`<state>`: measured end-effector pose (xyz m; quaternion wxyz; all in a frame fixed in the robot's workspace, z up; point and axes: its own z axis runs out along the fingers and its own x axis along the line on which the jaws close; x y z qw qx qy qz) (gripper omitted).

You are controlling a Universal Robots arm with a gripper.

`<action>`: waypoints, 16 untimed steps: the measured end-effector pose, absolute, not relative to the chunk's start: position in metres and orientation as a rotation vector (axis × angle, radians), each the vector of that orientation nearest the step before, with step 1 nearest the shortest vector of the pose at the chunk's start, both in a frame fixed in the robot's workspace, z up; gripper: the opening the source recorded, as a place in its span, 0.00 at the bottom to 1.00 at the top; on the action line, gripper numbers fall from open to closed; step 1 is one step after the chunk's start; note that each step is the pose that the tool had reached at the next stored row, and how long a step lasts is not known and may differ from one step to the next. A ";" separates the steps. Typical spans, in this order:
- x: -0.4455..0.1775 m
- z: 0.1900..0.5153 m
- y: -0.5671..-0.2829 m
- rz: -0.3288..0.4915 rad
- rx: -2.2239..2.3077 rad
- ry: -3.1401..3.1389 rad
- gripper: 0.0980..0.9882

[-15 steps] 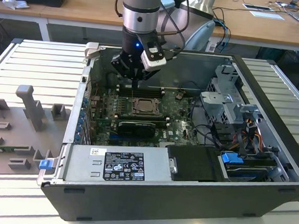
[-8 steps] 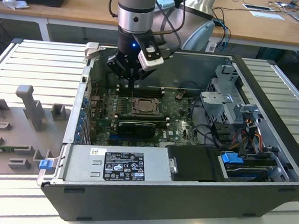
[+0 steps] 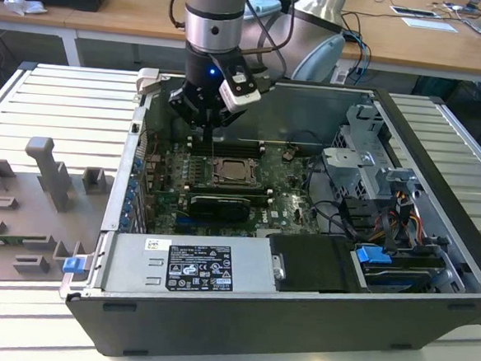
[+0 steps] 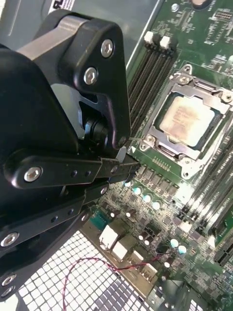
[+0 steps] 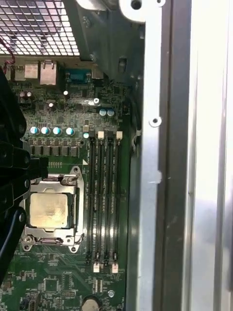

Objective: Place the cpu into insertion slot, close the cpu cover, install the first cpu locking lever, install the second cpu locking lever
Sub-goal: 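Install the first cpu locking lever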

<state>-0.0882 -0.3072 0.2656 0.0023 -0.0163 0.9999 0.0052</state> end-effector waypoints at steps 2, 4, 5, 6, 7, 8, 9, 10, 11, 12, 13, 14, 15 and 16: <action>-0.089 0.265 -0.301 0.016 -0.058 3.137 0.01; -0.089 0.265 -0.296 0.016 -0.061 3.137 0.01; -0.089 0.264 -0.294 0.016 -0.063 3.136 0.01; -0.089 0.264 -0.291 0.016 -0.065 3.136 0.01; -0.089 0.264 -0.290 0.016 -0.067 3.136 0.01; -0.089 0.264 -0.289 0.016 -0.068 3.137 0.01; -0.089 0.263 -0.288 0.016 -0.069 3.136 0.01; -0.089 0.263 -0.287 0.016 -0.069 3.136 0.01; -0.088 0.263 -0.287 0.016 -0.069 3.136 0.01; -0.087 0.263 -0.287 0.016 -0.069 3.136 0.01; -0.085 0.263 -0.286 0.017 -0.069 3.136 0.01; -0.083 0.262 -0.286 0.016 -0.069 3.136 0.01; -0.080 0.262 -0.286 0.016 -0.069 3.136 0.01; -0.077 0.262 -0.286 0.016 -0.070 3.136 0.01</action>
